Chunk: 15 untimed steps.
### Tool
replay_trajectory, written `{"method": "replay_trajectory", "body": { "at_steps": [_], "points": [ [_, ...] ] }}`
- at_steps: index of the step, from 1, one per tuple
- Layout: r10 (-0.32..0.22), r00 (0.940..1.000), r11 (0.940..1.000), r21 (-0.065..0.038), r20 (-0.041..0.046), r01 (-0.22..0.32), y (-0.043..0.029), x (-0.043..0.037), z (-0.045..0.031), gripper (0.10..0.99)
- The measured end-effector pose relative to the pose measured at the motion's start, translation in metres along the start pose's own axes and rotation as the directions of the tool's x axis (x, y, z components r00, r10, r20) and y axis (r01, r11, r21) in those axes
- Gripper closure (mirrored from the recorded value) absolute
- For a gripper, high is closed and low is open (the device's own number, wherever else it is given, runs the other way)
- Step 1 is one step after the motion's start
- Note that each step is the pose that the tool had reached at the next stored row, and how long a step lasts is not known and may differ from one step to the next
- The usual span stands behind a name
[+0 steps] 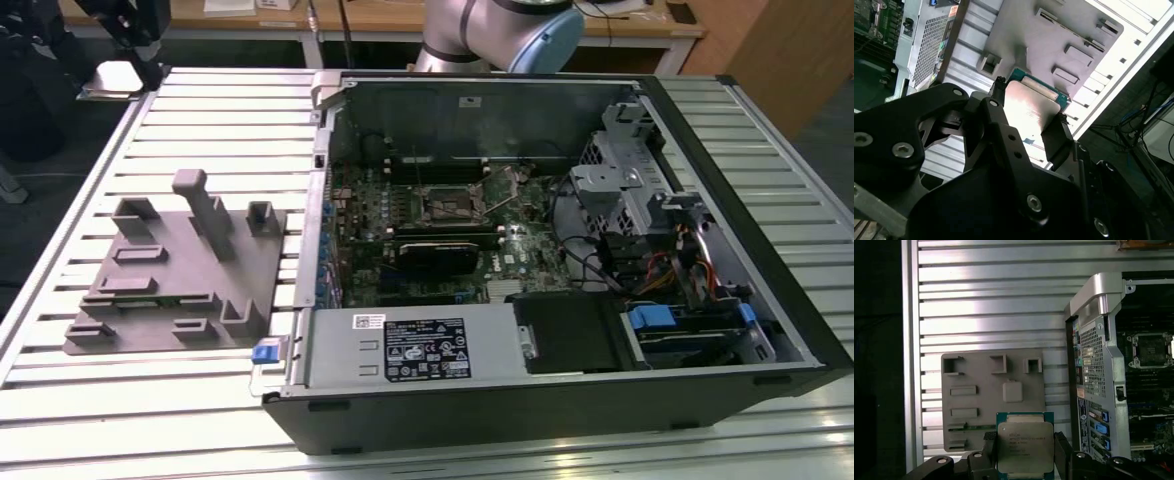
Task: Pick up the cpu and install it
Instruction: 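Pick up the cpu and move it towards the insertion slot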
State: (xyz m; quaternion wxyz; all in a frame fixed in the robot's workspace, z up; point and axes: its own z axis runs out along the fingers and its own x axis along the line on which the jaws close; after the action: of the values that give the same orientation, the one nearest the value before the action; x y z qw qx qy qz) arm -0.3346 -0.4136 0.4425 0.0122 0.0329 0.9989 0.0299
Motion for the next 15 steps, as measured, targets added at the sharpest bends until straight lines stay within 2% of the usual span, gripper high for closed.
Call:
{"method": "replay_trajectory", "body": {
  "at_steps": [15],
  "points": [
    [0.0,1.0,1.0,0.0,0.0,0.0,0.0018,-0.0271,0.0007,0.545]
  ]
}}
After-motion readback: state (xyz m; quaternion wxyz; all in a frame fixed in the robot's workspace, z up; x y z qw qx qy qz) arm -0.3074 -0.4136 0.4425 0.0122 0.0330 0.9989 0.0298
